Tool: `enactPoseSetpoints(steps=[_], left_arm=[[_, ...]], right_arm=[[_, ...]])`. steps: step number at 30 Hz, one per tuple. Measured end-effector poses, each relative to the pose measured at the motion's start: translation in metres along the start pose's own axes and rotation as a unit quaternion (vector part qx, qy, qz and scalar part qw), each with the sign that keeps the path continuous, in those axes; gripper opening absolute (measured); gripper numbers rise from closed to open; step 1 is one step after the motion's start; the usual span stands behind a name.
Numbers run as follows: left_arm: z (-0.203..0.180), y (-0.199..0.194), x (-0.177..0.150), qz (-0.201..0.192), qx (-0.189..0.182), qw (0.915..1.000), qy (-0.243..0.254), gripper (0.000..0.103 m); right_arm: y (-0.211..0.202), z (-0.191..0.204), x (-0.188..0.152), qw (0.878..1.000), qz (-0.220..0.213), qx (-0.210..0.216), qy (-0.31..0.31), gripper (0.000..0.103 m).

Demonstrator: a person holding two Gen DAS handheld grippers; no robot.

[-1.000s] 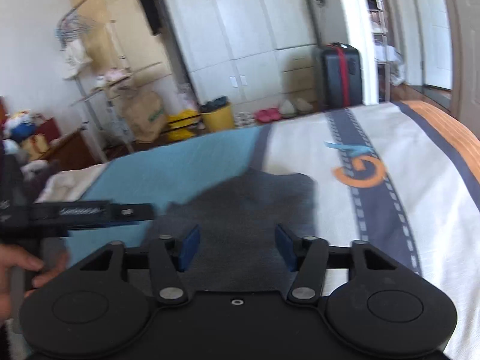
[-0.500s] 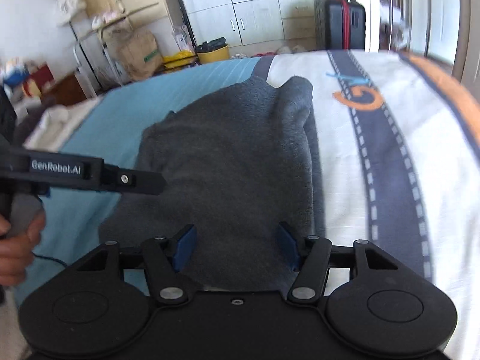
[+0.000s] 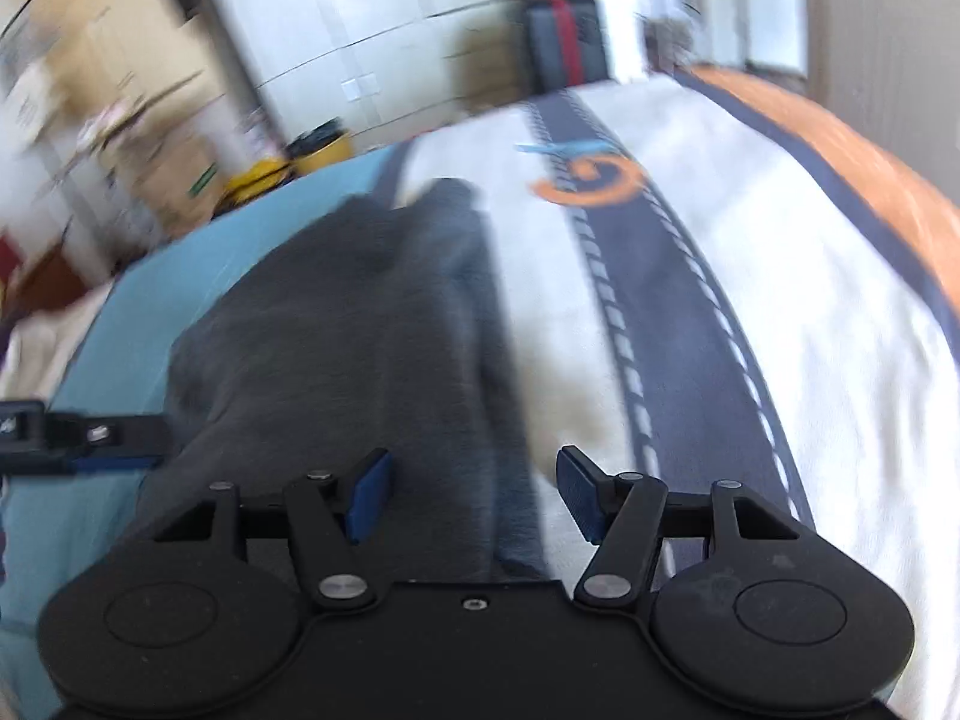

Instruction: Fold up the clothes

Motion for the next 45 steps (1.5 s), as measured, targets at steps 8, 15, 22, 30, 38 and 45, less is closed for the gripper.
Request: enactPoseSetpoints(steps=[8, 15, 22, 30, 38, 45], left_arm=[[0.042, 0.012, 0.011, 0.019, -0.053, 0.9933, -0.101, 0.066], [0.022, 0.043, 0.005, 0.066, -0.104, 0.9898, -0.071, 0.063], [0.01, 0.052, 0.008, 0.026, -0.091, 0.9955, 0.004, 0.02], [-0.031, 0.027, 0.007, -0.01, -0.097, 0.9897, 0.105, 0.015], [-0.024, 0.041, 0.007, 0.024, -0.084, 0.994, 0.066, 0.018], [-0.019, 0.054, 0.0, 0.042, -0.108, 0.9929, 0.03, 0.027]], right_arm=[[0.005, 0.0, 0.011, 1.0, -0.011, 0.022, 0.004, 0.071], [0.025, -0.001, 0.017, 0.986, 0.045, 0.156, 0.046, 0.08], [0.031, 0.002, 0.02, 0.986, 0.006, 0.168, 0.021, 0.02], [-0.023, 0.032, 0.037, 0.98, -0.07, 0.181, -0.047, 0.018], [-0.002, 0.003, 0.034, 0.99, -0.019, 0.141, -0.009, 0.018], [0.031, -0.011, 0.025, 0.986, 0.021, 0.16, 0.042, 0.055]])
Point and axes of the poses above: each gripper's, at about its wrist camera, not at the fingertips, and y roughly the way its jaws point, z to its left, x to its top, the point moved 5 cm from there along y, roughly the way its jaws point, and after that the axes turned 5 degrees about -x, right-handed, at the moved point
